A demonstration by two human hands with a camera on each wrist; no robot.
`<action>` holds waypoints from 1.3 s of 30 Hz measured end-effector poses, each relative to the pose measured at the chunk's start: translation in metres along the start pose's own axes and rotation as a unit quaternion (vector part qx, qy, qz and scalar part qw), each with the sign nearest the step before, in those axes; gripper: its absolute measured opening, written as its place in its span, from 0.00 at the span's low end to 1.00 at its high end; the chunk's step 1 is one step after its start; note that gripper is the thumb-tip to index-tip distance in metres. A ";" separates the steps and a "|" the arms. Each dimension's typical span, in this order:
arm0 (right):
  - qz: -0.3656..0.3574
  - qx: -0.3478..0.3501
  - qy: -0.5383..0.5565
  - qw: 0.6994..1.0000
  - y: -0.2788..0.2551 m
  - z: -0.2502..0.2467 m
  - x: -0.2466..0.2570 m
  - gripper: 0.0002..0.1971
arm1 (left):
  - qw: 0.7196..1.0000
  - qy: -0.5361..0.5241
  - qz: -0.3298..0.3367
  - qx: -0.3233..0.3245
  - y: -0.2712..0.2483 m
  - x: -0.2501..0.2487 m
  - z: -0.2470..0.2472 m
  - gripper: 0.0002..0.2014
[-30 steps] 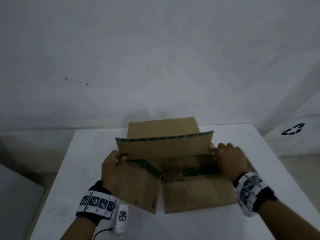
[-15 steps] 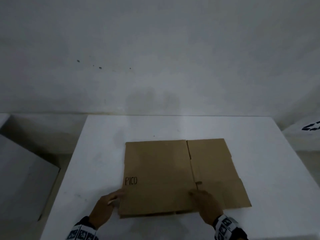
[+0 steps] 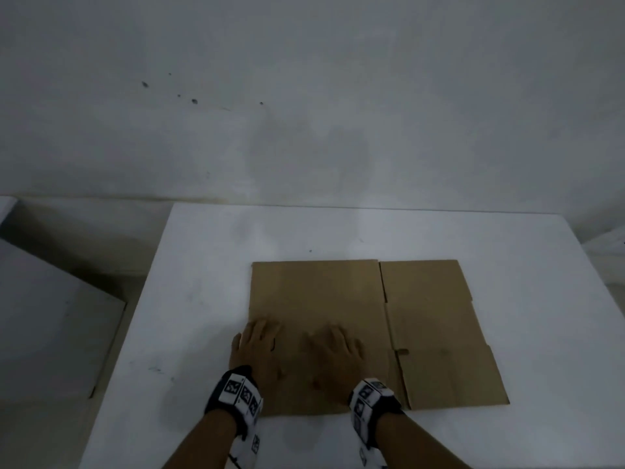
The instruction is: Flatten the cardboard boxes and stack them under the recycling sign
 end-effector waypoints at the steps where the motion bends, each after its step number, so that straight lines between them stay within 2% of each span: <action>1: 0.006 -0.003 -0.005 1.000 0.006 0.002 0.003 0.45 | 1.000 0.007 0.000 -0.002 0.001 0.002 0.001 0.48; 7: 0.034 -0.003 0.002 0.999 0.021 0.002 0.005 0.53 | 1.000 0.012 0.008 0.006 0.008 0.007 0.000 0.50; 13: 0.015 -0.001 -0.005 1.000 0.021 -0.001 -0.003 0.53 | 1.000 0.010 0.001 0.009 0.004 0.001 -0.007 0.51; 15: 0.012 0.002 -0.017 1.000 0.016 -0.005 -0.020 0.50 | 1.000 0.003 -0.002 0.010 0.003 -0.001 -0.009 0.50; 17: 0.043 -0.002 -0.015 0.999 0.006 -0.012 -0.052 0.49 | 1.000 -0.002 -0.010 0.012 0.001 -0.001 -0.011 0.48; 20: 0.107 0.007 -0.035 0.994 -0.007 -0.018 -0.109 0.56 | 1.000 -0.006 -0.020 0.010 -0.001 -0.004 -0.012 0.47; 22: 0.121 0.020 -0.064 0.990 -0.008 -0.020 -0.132 0.61 | 1.000 -0.010 -0.028 0.010 -0.001 -0.004 -0.012 0.48; 25: 0.124 0.042 -0.046 0.990 -0.004 -0.016 -0.144 0.64 | 0.999 -0.015 -0.043 0.018 0.001 -0.002 -0.010 0.50; 29: 0.121 0.033 -0.014 0.992 0.000 -0.010 -0.147 0.67 | 0.998 -0.022 -0.056 0.027 0.002 -0.001 -0.007 0.51; 32: 0.101 0.023 0.002 0.995 -0.002 -0.008 -0.151 0.66 | 0.997 -0.018 -0.066 0.030 0.001 -0.004 -0.008 0.51; 35: 0.080 0.020 -0.001 0.997 -0.009 -0.012 -0.165 0.62 | 0.996 -0.014 -0.076 0.034 0.001 -0.007 -0.008 0.51; 37: 0.094 0.018 0.006 0.995 -0.016 -0.017 -0.182 0.57 | 0.996 -0.017 -0.082 0.033 0.001 -0.007 -0.007 0.51; 39: 0.147 0.008 0.029 0.989 -0.026 -0.024 -0.212 0.55 | 0.996 -0.016 -0.086 0.030 0.001 -0.007 -0.007 0.52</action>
Point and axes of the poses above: each hand's wrist, its own y-axis towards the middle knuckle, its own z-axis out of the palm, x = y × z, the point moved 8 cm from there along y, towards the middle knuckle, and after that the axes turned 8 degrees about -y, right-handed, at the moved point
